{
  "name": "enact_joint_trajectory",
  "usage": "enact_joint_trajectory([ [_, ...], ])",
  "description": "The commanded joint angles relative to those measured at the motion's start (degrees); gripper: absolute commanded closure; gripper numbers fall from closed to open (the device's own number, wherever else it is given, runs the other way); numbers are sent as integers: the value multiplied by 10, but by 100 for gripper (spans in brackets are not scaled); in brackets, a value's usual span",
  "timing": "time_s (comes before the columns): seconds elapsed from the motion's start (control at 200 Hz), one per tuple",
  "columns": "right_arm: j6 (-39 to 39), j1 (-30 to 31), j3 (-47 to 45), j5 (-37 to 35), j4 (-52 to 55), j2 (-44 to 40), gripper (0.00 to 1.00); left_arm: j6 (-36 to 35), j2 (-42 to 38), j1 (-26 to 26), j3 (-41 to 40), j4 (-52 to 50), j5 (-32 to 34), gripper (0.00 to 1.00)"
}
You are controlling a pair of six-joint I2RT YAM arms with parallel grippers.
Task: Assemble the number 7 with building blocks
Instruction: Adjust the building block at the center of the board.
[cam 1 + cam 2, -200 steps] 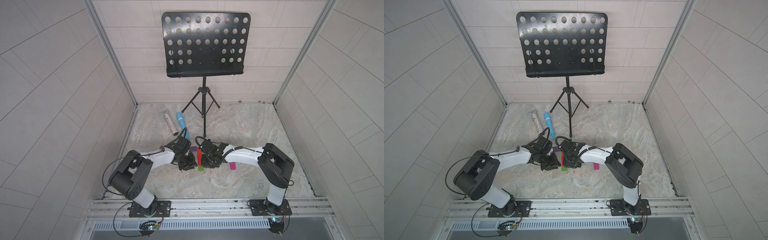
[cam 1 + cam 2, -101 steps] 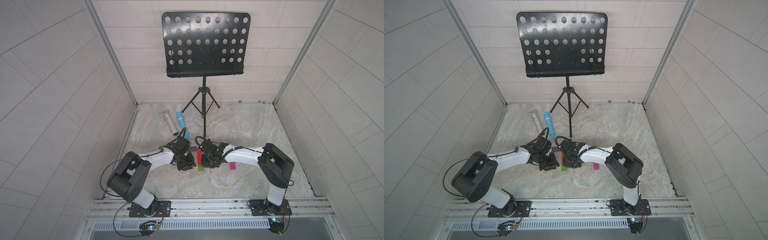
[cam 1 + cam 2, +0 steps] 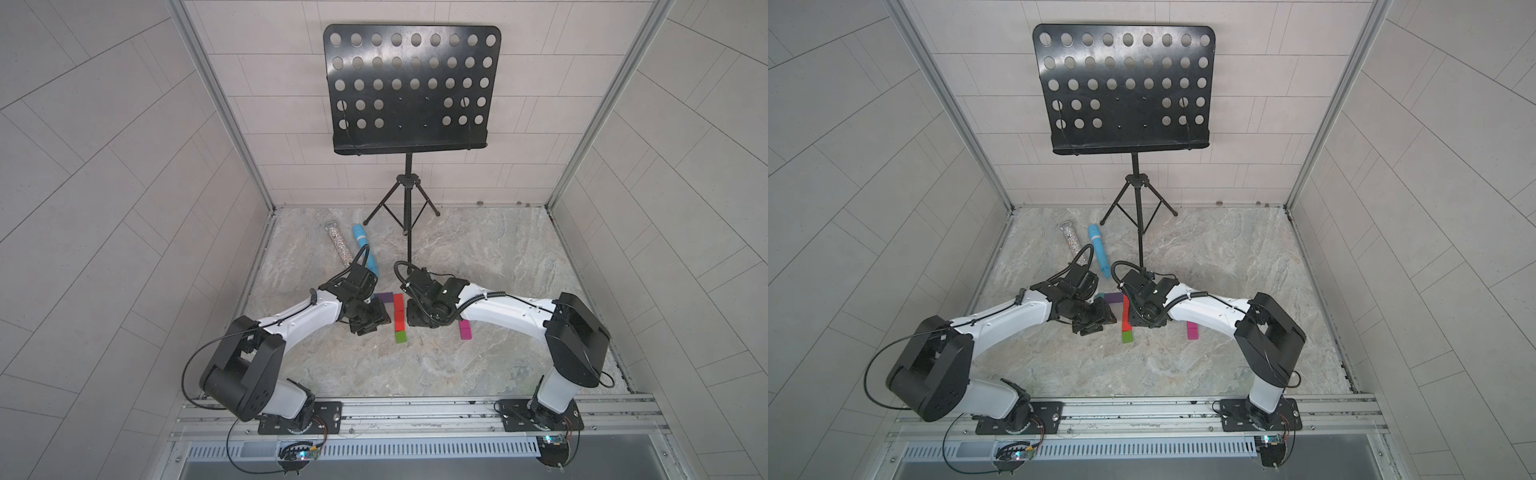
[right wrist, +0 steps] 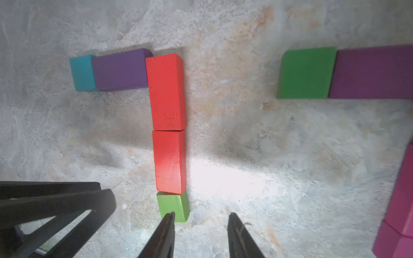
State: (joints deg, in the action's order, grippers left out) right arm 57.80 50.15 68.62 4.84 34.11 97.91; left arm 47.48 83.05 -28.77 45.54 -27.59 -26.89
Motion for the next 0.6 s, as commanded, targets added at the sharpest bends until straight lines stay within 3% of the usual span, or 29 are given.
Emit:
enact_joint_trajectory([
  [0.0, -11, -10, 5, -16, 30, -7, 57, -8, 17, 4, -5, -7, 6, 44],
  [0.33, -3, 19, -57, -13, -20, -52, 54, 3, 11, 33, -35, 27, -14, 40],
  [0.595, 21, 82, 15, -40, 23, 20, 47, -109, -79, 146, -45, -81, -13, 15],
])
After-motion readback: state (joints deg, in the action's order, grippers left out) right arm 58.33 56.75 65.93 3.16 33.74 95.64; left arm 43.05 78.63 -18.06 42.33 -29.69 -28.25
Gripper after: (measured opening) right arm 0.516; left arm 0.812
